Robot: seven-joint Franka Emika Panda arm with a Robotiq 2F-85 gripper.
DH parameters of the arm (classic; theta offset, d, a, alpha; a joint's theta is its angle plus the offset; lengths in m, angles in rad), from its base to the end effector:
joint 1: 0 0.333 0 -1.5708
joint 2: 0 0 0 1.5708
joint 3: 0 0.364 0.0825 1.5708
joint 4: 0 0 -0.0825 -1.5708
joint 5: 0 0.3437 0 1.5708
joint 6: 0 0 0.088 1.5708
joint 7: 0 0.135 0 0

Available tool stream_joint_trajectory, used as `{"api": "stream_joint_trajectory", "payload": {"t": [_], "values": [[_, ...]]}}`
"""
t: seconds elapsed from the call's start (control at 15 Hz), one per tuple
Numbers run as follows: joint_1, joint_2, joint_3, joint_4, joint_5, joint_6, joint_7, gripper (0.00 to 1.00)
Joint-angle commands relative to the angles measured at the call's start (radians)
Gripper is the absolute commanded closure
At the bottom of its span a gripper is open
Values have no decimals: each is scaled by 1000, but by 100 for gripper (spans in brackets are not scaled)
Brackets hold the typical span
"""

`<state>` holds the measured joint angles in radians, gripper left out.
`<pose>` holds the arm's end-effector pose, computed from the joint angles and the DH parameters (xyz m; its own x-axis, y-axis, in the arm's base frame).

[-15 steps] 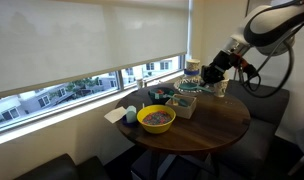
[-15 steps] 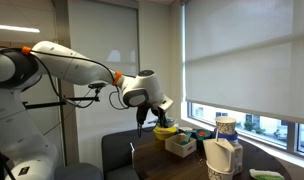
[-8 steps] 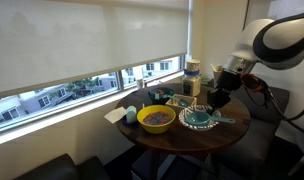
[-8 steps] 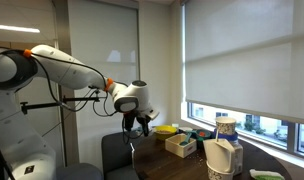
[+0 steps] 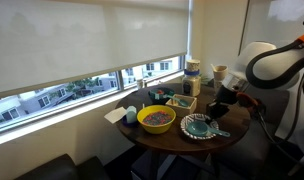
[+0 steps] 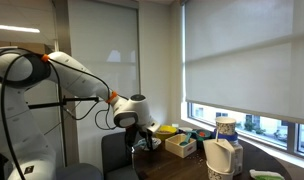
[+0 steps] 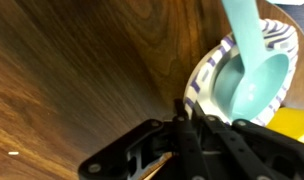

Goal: Remove the paper plate from the wooden box and place it on the table

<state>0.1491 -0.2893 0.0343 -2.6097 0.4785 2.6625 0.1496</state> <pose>0.4044 0.0680 0.4327 0.9008 -0.3775 0.2145 -0.2848 -0.8867 -0.3643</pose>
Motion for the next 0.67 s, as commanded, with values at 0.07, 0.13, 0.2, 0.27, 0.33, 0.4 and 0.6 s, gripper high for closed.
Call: {"api": "stream_joint_trajectory", "payload": {"t": [0.07,0.13,0.2,0.27,0.33,0.4,0.6], "values": [[-7,-78,-34,9,14,-74,-23,51],[1,-124,-49,7,29,-77,-53,45],[20,-172,-73,7,62,-67,-110,37],[27,-213,-92,13,62,-73,-150,31],[29,-264,-107,14,45,-103,-188,24],[35,-294,-127,25,31,-126,-236,16],[16,-274,-117,41,16,-121,-217,21]]}}
